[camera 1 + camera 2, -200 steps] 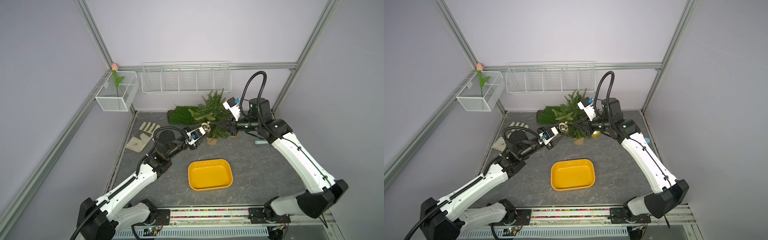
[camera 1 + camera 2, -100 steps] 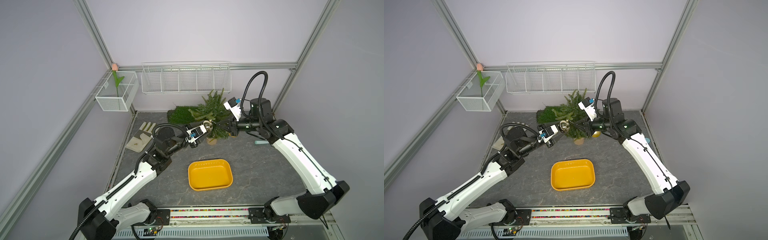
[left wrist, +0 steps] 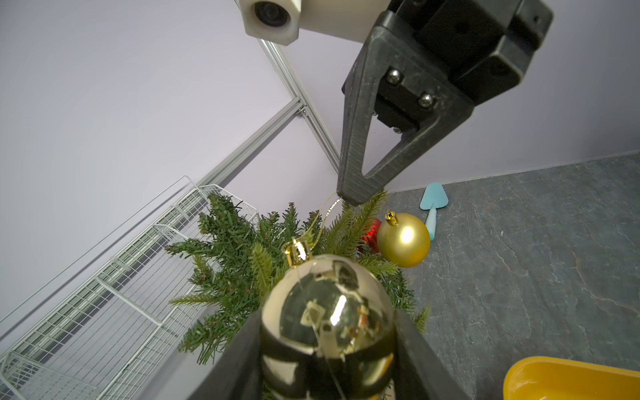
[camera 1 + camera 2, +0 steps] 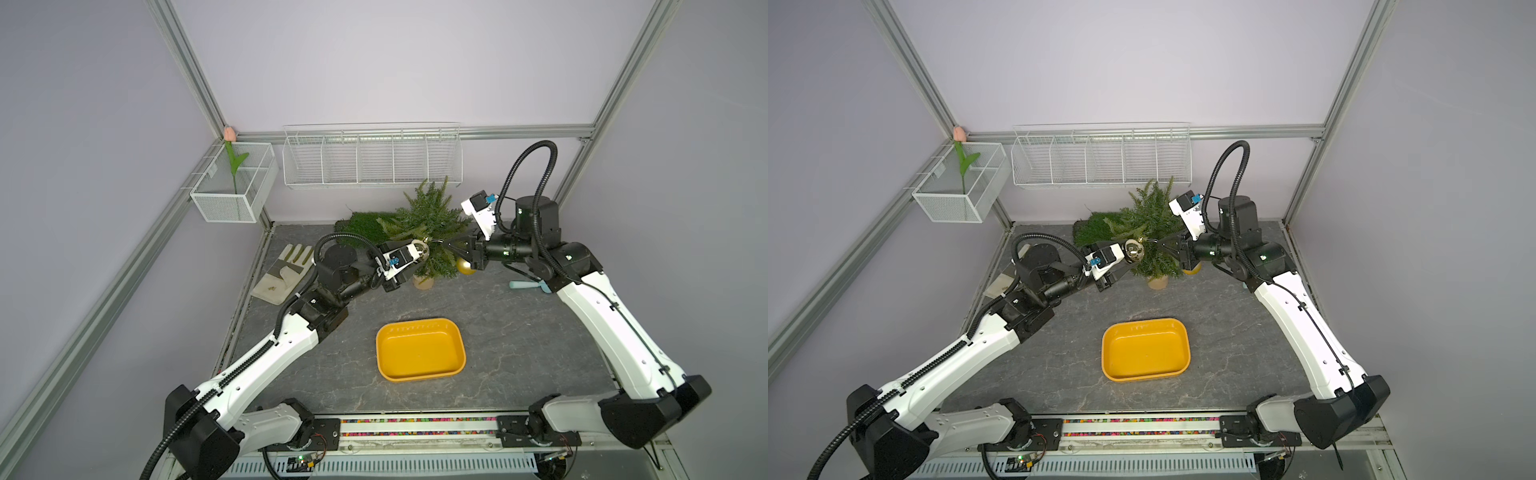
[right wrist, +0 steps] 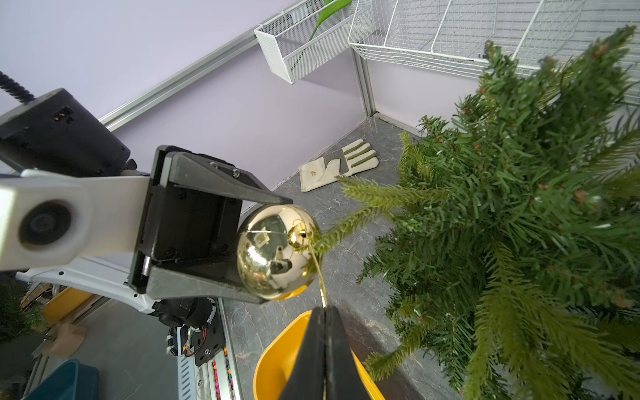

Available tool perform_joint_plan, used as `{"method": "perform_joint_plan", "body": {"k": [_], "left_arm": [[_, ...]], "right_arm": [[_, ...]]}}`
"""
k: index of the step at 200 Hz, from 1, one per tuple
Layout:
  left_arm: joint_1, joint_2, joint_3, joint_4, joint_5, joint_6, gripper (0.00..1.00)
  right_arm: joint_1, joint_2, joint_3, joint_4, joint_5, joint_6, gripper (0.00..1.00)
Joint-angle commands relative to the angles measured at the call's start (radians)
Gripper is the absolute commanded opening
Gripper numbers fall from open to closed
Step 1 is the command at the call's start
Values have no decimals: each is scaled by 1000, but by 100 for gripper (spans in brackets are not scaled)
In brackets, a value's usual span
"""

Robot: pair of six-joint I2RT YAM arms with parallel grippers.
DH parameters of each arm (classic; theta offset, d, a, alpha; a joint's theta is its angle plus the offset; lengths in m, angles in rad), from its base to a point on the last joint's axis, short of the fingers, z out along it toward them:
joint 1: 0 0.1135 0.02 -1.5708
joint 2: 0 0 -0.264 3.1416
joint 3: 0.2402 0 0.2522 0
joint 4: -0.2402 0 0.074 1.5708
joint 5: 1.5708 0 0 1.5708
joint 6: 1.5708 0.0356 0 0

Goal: Decorate the small christmas tree with ornaments
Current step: Hang an ornament on the christmas tree.

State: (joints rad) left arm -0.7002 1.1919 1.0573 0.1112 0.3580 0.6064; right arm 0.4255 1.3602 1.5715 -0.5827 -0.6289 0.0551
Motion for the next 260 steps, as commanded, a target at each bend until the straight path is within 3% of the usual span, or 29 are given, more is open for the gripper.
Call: {"method": "perform_joint_plan", "body": {"k": [1,232,260], "left_arm": [[7,4,37,-15,-12,9,28],[24,18,31,-47,-152,-27,28],[25,20,42,-65,-90,-15,28]], "right_arm": [[-5,16,-7,29,-24,9,7],[-6,163,124,67,-89,57,7],[4,177,137,57,-121,47,6]]}}
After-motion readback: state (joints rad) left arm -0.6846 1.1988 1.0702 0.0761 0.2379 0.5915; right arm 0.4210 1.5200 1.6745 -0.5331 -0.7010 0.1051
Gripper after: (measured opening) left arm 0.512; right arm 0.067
